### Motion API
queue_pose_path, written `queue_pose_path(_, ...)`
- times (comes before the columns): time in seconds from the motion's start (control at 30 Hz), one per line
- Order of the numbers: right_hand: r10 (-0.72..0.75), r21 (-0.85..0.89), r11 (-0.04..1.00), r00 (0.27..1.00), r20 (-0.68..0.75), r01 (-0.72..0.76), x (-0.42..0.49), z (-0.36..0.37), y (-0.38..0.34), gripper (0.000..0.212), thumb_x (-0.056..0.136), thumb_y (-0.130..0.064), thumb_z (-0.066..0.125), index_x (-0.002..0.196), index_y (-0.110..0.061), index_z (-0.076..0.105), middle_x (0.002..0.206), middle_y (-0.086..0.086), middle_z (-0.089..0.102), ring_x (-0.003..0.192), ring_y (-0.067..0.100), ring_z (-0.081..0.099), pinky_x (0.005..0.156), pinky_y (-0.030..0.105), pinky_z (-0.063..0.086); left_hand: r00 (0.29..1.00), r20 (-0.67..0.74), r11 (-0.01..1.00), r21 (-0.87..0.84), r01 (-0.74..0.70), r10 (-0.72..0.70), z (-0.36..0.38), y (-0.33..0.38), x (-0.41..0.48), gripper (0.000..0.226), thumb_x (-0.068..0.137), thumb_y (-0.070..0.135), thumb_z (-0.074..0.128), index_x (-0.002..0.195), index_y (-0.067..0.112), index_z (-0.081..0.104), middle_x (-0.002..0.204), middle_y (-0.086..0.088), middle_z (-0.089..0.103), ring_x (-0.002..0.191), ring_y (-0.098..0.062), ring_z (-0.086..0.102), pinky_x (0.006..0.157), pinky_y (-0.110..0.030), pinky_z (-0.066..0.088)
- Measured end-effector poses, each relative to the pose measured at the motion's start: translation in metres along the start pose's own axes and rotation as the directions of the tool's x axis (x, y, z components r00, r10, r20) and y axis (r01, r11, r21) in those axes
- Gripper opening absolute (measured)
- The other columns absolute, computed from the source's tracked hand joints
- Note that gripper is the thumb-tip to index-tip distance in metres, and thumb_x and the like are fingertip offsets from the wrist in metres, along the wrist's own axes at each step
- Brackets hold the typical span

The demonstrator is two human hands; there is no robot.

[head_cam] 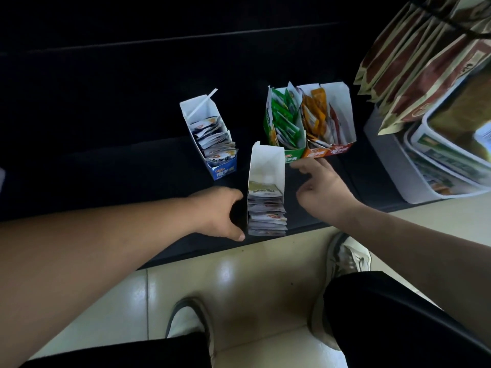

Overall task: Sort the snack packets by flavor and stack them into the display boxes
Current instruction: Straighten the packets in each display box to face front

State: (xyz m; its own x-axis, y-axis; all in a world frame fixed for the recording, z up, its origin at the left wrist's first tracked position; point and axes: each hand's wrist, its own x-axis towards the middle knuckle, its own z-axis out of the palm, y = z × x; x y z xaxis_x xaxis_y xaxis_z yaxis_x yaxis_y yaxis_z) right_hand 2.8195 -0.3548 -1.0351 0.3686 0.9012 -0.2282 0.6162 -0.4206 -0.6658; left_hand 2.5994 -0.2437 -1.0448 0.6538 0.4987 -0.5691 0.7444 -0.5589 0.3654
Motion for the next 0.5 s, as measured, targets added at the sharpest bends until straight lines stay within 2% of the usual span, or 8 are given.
queue_pose_path(0.07,0.218,0.198,0.950,0.967,0.135,-0.241,-0.001,0.003,0.001,0.071,0.091,-0.007,0.065,0.154,-0.027,0.041,0.143,-0.001,0.050,0.124,0.021,0.057,0.096,0.033,0.052,1.000,0.020,0.999,0.036,0.005,-0.006,0.008,0.003,0.003,0.095,0.066,0.061,0.088,0.144,0.025,0.046,0.138,0.002,0.059,0.116,-0.021,0.062,0.093,-0.040,0.057)
queue_pose_path(0.13,0.317,0.341,0.842,0.894,0.316,-0.419,-0.003,0.010,0.007,0.075,0.089,-0.010,0.071,0.155,-0.025,0.040,0.146,-0.002,0.053,0.125,0.023,0.059,0.102,0.041,0.054,1.000,0.023,1.000,0.012,0.008,-0.008,0.015,0.009,0.006,0.096,0.068,0.066,0.084,0.146,0.028,0.043,0.139,0.004,0.058,0.119,-0.021,0.060,0.096,-0.040,0.056)
queue_pose_path(0.17,0.290,0.365,0.822,0.872,0.395,-0.438,-0.003,0.013,0.010,0.072,0.084,-0.014,0.074,0.150,-0.026,0.047,0.146,-0.003,0.057,0.125,0.023,0.061,0.102,0.043,0.055,1.000,0.017,1.000,-0.026,0.011,-0.010,0.016,0.012,0.008,0.093,0.070,0.065,0.083,0.146,0.028,0.044,0.139,0.005,0.058,0.120,-0.021,0.060,0.098,-0.039,0.055)
queue_pose_path(0.23,0.172,0.364,0.849,0.853,0.493,-0.382,0.000,0.015,0.012,0.061,0.079,-0.017,0.071,0.137,-0.032,0.061,0.134,-0.005,0.069,0.119,0.020,0.067,0.100,0.042,0.056,1.000,0.001,0.992,-0.127,0.019,-0.019,0.014,0.019,0.010,0.079,0.074,0.060,0.084,0.139,0.029,0.052,0.134,0.007,0.062,0.119,-0.019,0.061,0.101,-0.037,0.054)
queue_pose_path(0.3,0.105,0.392,0.854,0.853,0.511,-0.341,0.002,0.013,0.009,0.053,0.078,-0.016,0.065,0.127,-0.037,0.069,0.122,-0.006,0.074,0.116,0.020,0.069,0.102,0.041,0.055,0.999,0.020,0.957,-0.287,0.049,-0.045,0.010,0.021,0.013,0.065,0.076,0.047,0.089,0.130,0.028,0.061,0.126,0.008,0.066,0.113,-0.015,0.063,0.099,-0.033,0.054)
queue_pose_path(0.37,0.086,0.413,0.848,0.856,0.510,-0.332,0.004,0.011,0.009,0.055,0.076,-0.018,0.064,0.126,-0.038,0.069,0.121,-0.007,0.075,0.117,0.019,0.069,0.104,0.042,0.054,0.991,0.096,0.891,-0.435,0.127,-0.094,0.005,0.020,0.015,0.054,0.075,0.038,0.092,0.121,0.028,0.066,0.119,0.008,0.069,0.108,-0.012,0.065,0.089,-0.035,0.060)
queue_pose_path(0.43,0.069,0.406,0.857,0.851,0.521,-0.318,0.004,0.010,0.010,0.055,0.078,-0.019,0.068,0.128,-0.040,0.067,0.122,-0.011,0.074,0.119,0.016,0.066,0.104,0.041,0.053,0.978,0.129,0.844,-0.495,0.208,-0.165,0.001,0.018,0.019,0.050,0.072,0.044,0.092,0.113,0.028,0.069,0.115,0.007,0.069,0.107,-0.014,0.066,0.080,-0.038,0.063)
queue_pose_path(0.5,0.094,0.418,0.847,0.867,0.489,-0.328,0.006,0.010,0.014,0.048,0.082,-0.026,0.074,0.128,-0.041,0.067,0.123,-0.014,0.073,0.120,0.012,0.065,0.102,0.041,0.054,0.958,0.107,0.791,-0.545,0.279,-0.265,0.000,0.020,0.025,0.048,0.076,0.053,0.086,0.109,0.024,0.070,0.111,0.003,0.070,0.102,-0.017,0.068,0.078,-0.038,0.062)
